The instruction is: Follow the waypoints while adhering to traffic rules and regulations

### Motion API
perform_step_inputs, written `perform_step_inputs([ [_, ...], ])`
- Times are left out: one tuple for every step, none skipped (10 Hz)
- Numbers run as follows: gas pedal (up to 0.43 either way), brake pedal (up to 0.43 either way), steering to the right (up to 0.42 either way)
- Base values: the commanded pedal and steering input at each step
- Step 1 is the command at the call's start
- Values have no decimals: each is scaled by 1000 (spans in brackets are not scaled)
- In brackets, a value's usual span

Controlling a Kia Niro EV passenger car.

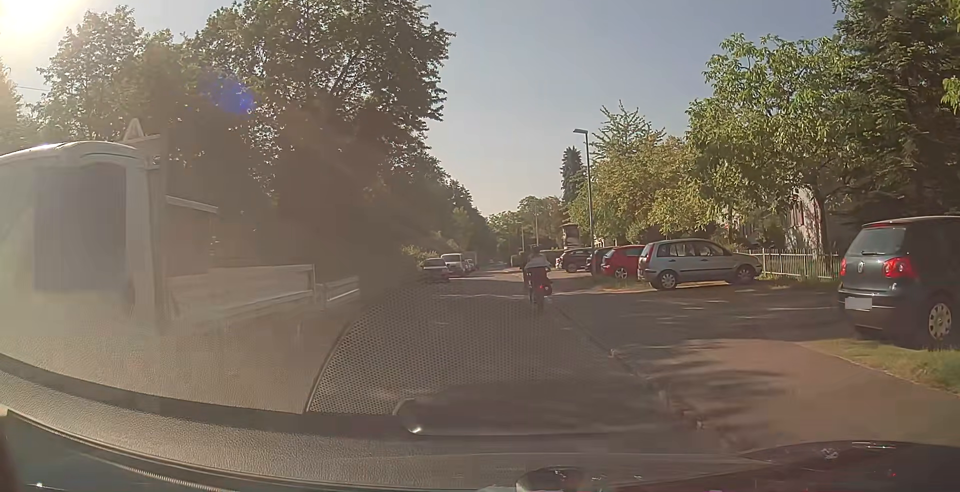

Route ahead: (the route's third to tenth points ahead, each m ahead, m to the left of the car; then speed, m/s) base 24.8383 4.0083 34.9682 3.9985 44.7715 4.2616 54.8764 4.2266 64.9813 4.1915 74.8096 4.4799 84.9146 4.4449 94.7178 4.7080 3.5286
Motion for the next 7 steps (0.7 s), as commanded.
perform_step_inputs([
  [47, 0, 4],
  [47, 0, 4],
  [47, 0, 3],
  [47, 0, 3],
  [47, 0, 1],
  [47, 0, 0],
  [47, 0, -3],
])
